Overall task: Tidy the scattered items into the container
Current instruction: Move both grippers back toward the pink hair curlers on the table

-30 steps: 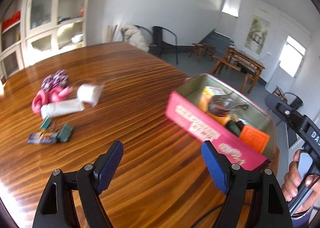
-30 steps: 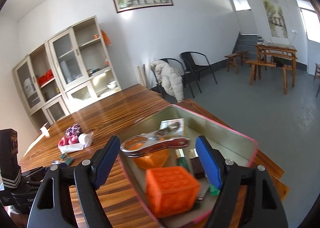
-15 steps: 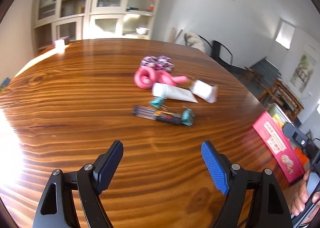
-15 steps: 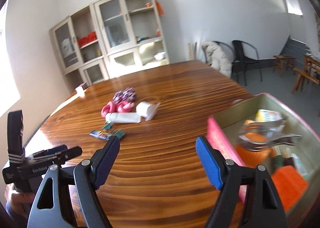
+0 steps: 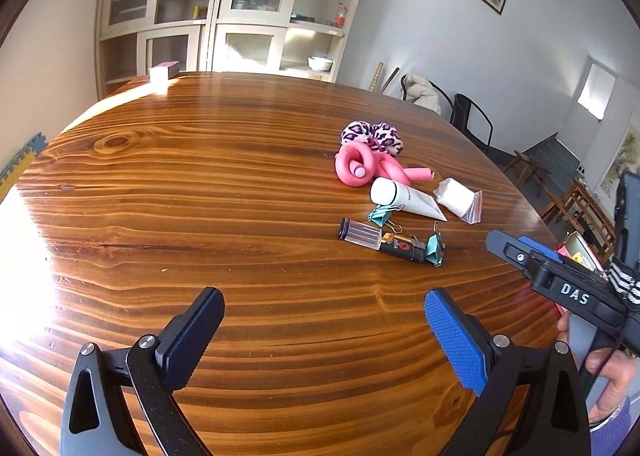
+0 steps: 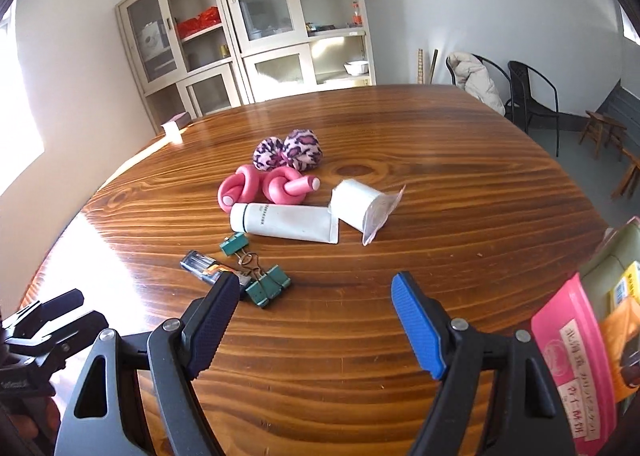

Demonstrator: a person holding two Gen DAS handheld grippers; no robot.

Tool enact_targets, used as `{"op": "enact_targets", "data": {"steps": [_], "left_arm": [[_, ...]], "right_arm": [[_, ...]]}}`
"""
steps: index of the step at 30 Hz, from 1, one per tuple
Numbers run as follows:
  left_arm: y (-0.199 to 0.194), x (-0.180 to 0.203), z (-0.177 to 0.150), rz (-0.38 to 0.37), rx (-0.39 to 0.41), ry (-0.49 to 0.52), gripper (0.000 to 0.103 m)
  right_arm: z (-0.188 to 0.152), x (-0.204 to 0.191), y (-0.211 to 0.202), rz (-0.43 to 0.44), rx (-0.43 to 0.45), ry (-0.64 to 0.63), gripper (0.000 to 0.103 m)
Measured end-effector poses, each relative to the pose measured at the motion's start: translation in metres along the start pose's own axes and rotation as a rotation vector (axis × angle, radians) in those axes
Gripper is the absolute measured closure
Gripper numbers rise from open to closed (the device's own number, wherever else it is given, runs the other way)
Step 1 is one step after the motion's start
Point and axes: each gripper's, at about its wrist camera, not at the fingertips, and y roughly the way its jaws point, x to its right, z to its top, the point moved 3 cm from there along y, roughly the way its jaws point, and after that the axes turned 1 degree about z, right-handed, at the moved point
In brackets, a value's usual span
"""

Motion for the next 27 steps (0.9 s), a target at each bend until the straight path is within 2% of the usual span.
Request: {"op": "enact_targets", "data": {"steps": [7, 16, 23, 27], "left_arm": [[0.011, 0.01, -0.006, 0.002, -0.042, 0.045, 0.001], [0.026, 0.006, -0.006, -0.02, -0.079, -0.003, 0.001], [0.04, 0.001, 0.01, 0.003, -0.082, -0.03, 0.001], [0.049, 0.004, 0.028, -0.009, -0.084, -0.039, 0.001]], "right_arm": [[-0.006, 0.029, 0.003, -0.018, -0.025, 0.108, 0.022], [-0.005, 0.019, -0.006, 0.009, -0.01, 0.08, 0.021], [-0.004, 0.021, -0.011, 0.016, 0.004, 0.097, 0.021], [-0.004, 0.024, -0.012, 0.02, -0.001, 0.118, 0.019]]}}
